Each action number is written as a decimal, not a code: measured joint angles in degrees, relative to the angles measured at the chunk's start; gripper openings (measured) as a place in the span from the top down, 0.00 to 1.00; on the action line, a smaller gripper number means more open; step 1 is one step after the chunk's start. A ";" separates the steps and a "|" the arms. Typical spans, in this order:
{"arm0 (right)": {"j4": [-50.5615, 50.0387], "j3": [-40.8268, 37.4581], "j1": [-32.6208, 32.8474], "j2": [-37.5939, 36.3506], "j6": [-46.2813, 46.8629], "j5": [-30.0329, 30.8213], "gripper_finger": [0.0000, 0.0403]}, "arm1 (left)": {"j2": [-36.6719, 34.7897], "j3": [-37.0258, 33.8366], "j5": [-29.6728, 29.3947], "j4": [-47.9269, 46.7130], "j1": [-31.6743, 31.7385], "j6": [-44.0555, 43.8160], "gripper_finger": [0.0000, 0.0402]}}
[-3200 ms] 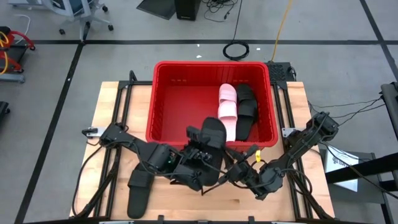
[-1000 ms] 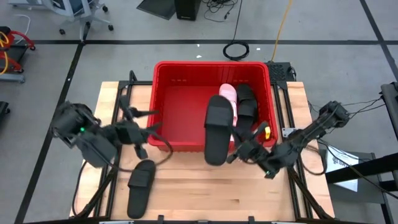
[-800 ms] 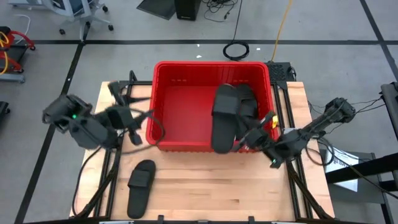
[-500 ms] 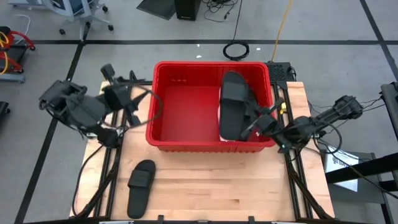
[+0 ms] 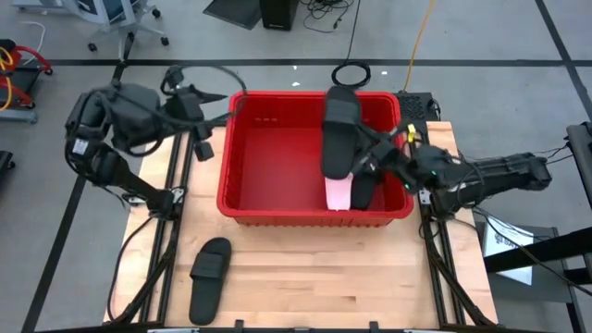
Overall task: Pick and place slides into bin
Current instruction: Put the black slide into the red bin
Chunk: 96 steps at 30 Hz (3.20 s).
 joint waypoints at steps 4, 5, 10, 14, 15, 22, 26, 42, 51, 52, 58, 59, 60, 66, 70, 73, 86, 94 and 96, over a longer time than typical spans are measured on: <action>-4.90 0.01 -7.20 0.02 7.56 -9.73 1.00 | -0.27 -1.22 8.47 4.15 5.82 2.92 0.58; -5.94 0.01 -8.96 0.02 9.31 -11.70 1.00 | -0.27 -2.02 9.67 5.06 7.19 3.43 0.58; -8.66 0.07 -16.19 0.79 15.25 -21.36 1.00 | -0.41 -7.14 17.06 8.73 13.67 5.25 0.58; -8.94 0.07 -19.82 3.45 16.66 -26.25 1.00 | -1.31 -14.64 23.02 14.89 18.70 6.12 0.58; -8.94 0.07 -20.54 4.29 16.92 -26.79 1.00 | -1.69 -16.86 24.37 17.08 19.85 6.24 0.58; -8.83 0.12 -23.46 10.85 18.65 -28.72 1.00 | -6.26 -34.82 32.58 31.64 27.30 5.47 0.58; -9.27 0.12 -24.17 13.40 19.06 -33.10 1.00 | -8.98 -43.91 33.69 39.03 29.14 4.54 0.58; -8.98 -1.87 -31.72 15.02 21.26 -46.35 1.00 | -19.02 -64.86 33.27 54.79 32.10 0.82 0.58; -8.06 -1.90 -30.48 22.13 25.31 -40.23 1.00 | -21.30 -68.13 33.14 56.32 33.02 -0.12 0.58; -7.39 -1.89 -30.12 23.38 25.30 -38.53 1.00 | -21.18 -68.13 33.12 56.33 33.02 -0.17 0.58; -2.85 -1.89 -29.58 29.91 26.69 -36.16 1.00 | -21.10 -68.13 33.14 56.35 32.87 -0.34 0.58; -2.82 -1.89 -29.55 30.70 27.04 -36.18 1.00 | -21.10 -68.13 33.14 56.35 32.85 -0.34 0.58; -2.74 -1.89 -29.56 31.49 27.15 -36.16 1.00 | -21.10 -68.13 33.14 56.35 32.85 -0.34 0.58; -2.16 -1.90 -30.16 34.03 29.29 -40.66 1.00 | -21.10 -68.13 33.16 56.11 32.85 -0.35 0.58; -2.12 -1.91 -30.41 36.07 30.87 -43.49 1.00 | -21.10 -68.13 33.19 56.07 32.80 -0.41 0.58; -1.39 -1.89 -30.43 37.59 30.74 -42.82 1.00 | -21.10 -68.13 33.18 56.06 32.83 -0.58 0.58; -0.06 -1.89 -33.62 38.31 30.08 -41.10 1.00 | -21.08 -68.11 33.69 55.89 32.80 -1.85 0.58; -0.43 -1.89 -33.84 38.29 30.02 -41.14 0.92 | -21.05 -68.11 33.69 55.78 32.80 -2.22 0.58; -0.44 -1.89 -33.85 38.29 30.06 -41.01 0.89 | -21.05 -68.11 33.69 55.80 32.80 -2.22 0.58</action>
